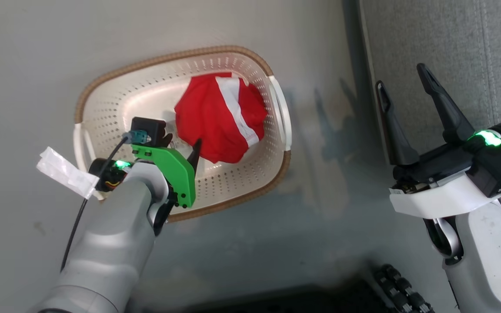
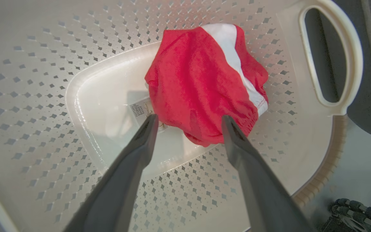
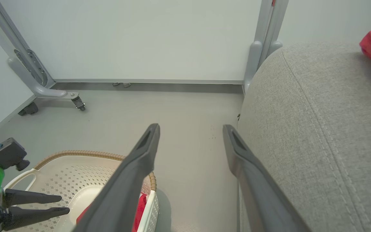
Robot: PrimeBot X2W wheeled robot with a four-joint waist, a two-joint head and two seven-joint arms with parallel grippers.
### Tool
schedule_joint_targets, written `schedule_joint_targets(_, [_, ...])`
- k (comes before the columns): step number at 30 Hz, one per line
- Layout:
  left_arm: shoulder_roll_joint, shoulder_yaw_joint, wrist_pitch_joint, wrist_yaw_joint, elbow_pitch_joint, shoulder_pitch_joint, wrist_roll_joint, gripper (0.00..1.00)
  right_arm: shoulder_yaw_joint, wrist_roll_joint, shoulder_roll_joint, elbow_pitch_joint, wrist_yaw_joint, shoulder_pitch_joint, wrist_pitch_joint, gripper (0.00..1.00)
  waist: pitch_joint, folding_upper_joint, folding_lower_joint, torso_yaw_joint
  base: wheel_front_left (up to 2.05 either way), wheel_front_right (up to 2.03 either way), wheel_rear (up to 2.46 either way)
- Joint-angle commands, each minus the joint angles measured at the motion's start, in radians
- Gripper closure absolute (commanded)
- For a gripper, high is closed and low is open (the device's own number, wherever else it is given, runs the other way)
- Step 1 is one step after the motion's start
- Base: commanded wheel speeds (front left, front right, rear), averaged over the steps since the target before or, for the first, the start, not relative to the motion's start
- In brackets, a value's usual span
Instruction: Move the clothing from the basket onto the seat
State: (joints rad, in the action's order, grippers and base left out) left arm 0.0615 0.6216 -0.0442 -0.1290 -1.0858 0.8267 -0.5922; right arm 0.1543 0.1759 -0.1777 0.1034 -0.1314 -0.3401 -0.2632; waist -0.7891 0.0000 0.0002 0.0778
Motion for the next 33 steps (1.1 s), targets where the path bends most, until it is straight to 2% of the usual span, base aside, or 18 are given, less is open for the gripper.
schedule_joint_targets(1, [0.021, 0.007, -0.002, -0.002, -0.006, 0.033, -0.016, 0.00, 0.001, -0.004, 0.008, 0.009, 0.001, -0.019, -0.002, 0.00, -0.115, 0.0000, -0.0002, 0.081, 0.00, 0.00, 0.00])
schedule_joint_targets(7, [0.048, 0.031, 0.007, -0.002, -0.040, 0.074, -0.075, 0.00, 0.006, 0.002, 0.030, 0.024, 0.001, -0.027, -0.002, 0.00, -0.174, 0.0000, -0.0002, 0.108, 0.00, 0.00, 0.00])
schedule_joint_targets(16, [0.051, 0.025, 0.014, -0.002, -0.064, 0.108, -0.174, 0.00, 0.017, 0.008, 0.040, 0.030, 0.001, -0.044, -0.002, 0.00, -0.224, 0.0000, -0.0002, 0.125, 0.00, 0.00, 0.00])
schedule_joint_targets(26, [0.065, 0.078, -0.053, -0.002, 0.029, 0.131, -0.274, 0.00, 0.039, 0.009, 0.029, 0.010, 0.001, -0.053, 0.000, 0.00, -0.255, 0.0000, -0.0002, 0.125, 0.00, 0.00, 0.00])
schedule_joint_targets(33, [0.074, 0.126, -0.089, -0.002, -0.021, 0.155, -0.295, 0.00, 0.059, 0.005, 0.020, 0.008, 0.001, -0.061, 0.000, 0.00, -0.260, 0.0000, -0.0002, 0.135, 0.00, 0.00, 0.00])
